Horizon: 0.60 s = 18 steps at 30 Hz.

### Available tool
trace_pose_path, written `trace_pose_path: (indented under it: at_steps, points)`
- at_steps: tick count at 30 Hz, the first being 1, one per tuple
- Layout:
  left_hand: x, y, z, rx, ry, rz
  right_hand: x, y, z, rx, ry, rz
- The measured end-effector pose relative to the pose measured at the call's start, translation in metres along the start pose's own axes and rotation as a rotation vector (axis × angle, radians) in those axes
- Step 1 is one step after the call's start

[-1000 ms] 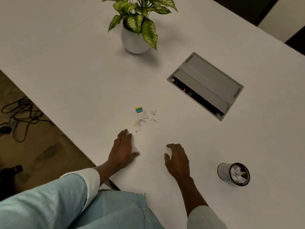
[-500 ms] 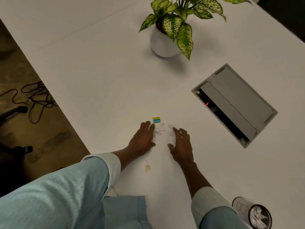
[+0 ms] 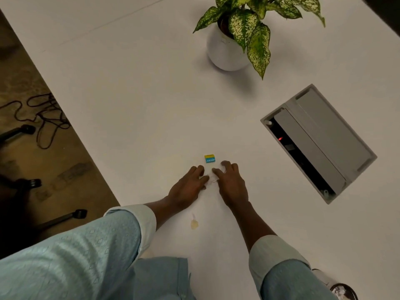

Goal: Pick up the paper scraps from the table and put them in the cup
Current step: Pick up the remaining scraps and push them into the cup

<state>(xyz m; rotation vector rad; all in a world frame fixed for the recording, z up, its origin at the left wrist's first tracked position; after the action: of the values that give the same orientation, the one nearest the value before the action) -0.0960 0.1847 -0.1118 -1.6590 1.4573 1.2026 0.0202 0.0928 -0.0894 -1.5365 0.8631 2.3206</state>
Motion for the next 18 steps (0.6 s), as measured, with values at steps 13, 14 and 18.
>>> trace_pose_path:
  at_steps: [13, 14, 18]
  points:
    - [-0.010, 0.002, -0.018, -0.022, -0.049, 0.097, 0.006, 0.047, -0.036, 0.502, -0.469, -0.262]
    - [-0.009, 0.002, -0.018, -0.047, -0.037, 0.119, 0.006, 0.055, -0.040, 0.556, -0.541, -0.298]
    - [-0.015, 0.005, -0.026, -0.163, 0.103, 0.035, 0.006, 0.090, -0.048, 0.651, -0.696, -0.375]
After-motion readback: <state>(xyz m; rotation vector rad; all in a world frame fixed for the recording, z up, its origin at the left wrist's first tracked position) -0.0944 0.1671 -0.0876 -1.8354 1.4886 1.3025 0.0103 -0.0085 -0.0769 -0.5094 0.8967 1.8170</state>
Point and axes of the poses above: each hand's wrist, its own y-axis away from the middle knuckle, its own x-axis out of the palm, z = x × y, the point moved 5 cm from there along -y, towards the middle knuckle, and after that the axes turned 4 degrees about -y, right-handed, at the moved point
